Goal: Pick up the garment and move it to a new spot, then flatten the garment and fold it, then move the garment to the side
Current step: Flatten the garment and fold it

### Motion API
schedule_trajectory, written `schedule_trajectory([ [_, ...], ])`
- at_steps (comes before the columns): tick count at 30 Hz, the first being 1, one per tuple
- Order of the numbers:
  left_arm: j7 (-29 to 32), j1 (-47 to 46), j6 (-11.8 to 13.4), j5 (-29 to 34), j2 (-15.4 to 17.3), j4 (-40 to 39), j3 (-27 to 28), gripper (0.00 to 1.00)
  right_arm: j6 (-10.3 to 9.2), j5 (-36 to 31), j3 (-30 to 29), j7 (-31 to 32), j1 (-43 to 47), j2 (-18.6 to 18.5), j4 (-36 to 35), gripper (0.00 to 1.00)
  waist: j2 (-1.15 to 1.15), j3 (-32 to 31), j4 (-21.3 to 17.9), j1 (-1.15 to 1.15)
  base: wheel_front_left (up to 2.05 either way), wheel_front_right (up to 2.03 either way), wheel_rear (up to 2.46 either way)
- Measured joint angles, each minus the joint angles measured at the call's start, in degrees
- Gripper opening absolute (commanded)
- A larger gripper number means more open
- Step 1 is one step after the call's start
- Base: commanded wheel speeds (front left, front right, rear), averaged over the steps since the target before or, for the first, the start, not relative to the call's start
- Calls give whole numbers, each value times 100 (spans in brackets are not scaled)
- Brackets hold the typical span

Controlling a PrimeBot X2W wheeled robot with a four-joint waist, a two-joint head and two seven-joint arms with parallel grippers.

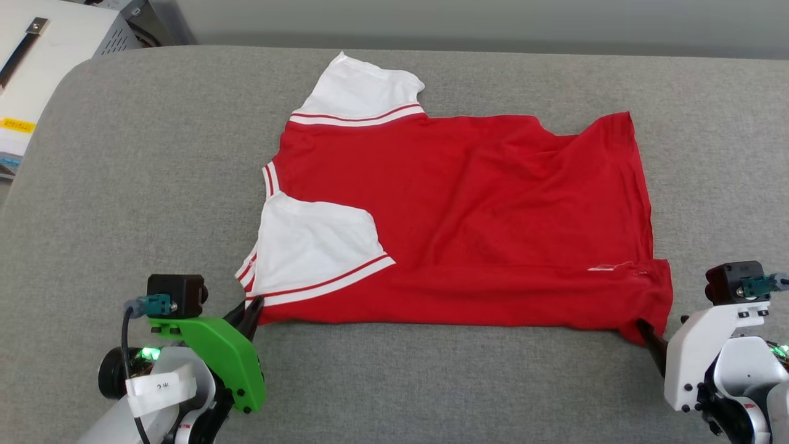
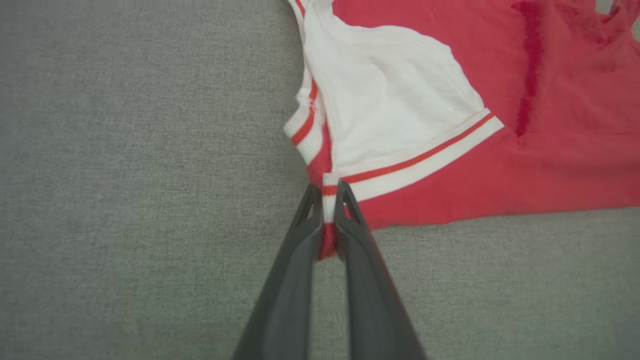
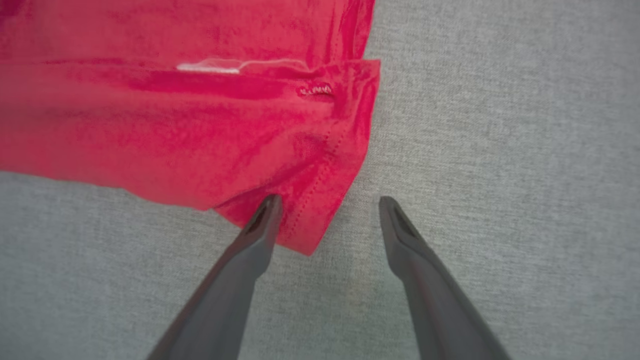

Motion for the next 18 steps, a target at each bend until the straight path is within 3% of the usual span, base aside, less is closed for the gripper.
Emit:
schedule_trajectory([
  [6,101,1,137,122,86,-417,-65,0,-3,0,63,53,-287,74,602,100,0,157,186,0,0,0,0],
  [7,103,1,137,122,87,-415,-74,0,-5,5,92,62,-292,63,664,47,0,165,199,0,0,0,0],
  [8,104,1,137,122,87,-412,-78,0,-8,5,119,63,-297,47,705,11,0,168,206,0,0,0,0],
  [9,109,2,137,122,88,-404,-85,0,-8,15,136,62,-310,34,749,0,0,167,213,0,0,0,0],
  [18,154,10,35,122,108,-192,-157,0,1,77,84,-9,-417,-18,904,0,0,16,188,0,0,0,0],
])
